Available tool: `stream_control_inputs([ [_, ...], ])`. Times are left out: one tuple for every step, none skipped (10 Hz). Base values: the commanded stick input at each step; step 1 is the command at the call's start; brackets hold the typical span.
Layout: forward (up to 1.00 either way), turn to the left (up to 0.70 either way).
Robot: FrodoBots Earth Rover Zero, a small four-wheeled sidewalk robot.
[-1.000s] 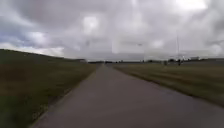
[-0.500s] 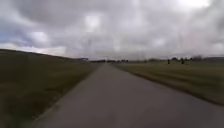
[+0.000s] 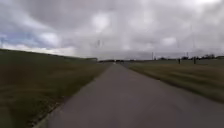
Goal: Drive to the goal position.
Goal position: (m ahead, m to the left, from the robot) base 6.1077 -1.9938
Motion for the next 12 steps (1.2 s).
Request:
stream_control_inputs([
  [1.00,0.00],
  [1.00,0.00],
  [1.00,0.00],
  [1.00,0.00],
  [1.00,0.00],
  [1.00,0.00],
  [1.00,0.00],
  [1.00,0.00],
  [1.00,0.00],
  [1.00,0.00],
  [1.00,0.00],
  [1.00,0.00],
])
